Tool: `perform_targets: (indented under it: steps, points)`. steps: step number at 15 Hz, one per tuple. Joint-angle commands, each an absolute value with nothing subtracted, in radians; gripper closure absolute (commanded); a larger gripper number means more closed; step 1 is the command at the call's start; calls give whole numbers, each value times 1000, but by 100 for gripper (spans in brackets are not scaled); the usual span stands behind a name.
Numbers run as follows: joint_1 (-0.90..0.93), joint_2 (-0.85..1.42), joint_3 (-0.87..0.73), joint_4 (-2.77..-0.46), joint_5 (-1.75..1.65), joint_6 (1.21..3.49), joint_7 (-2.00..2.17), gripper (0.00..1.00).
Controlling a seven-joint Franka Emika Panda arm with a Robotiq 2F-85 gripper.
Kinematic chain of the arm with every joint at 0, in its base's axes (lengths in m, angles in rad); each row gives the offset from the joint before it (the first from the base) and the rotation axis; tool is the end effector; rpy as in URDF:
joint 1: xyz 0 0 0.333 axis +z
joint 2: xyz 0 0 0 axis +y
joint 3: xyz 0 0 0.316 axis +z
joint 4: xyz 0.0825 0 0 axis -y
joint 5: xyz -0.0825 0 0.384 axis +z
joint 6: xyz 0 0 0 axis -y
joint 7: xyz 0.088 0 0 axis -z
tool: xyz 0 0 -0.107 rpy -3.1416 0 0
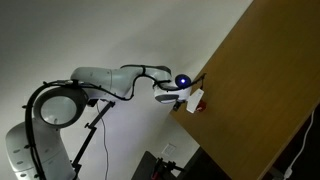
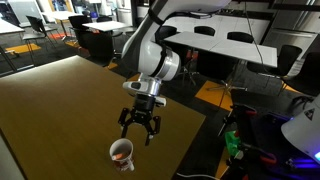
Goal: Take the orange marker out of the maroon mug
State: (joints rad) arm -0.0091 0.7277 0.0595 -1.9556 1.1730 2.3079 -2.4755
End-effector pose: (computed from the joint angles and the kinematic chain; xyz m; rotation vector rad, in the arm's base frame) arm 0.5682 0.0486 0.0813 -1.7986 -1.7092 -0.7314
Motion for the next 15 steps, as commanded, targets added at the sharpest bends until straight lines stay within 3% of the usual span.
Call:
perform_targets:
  steps: [1, 15]
  points:
    - [-25, 795, 83, -1890, 1197, 2337, -2537, 0]
    - [-23, 945, 109, -1728, 1282, 2368, -2519, 3]
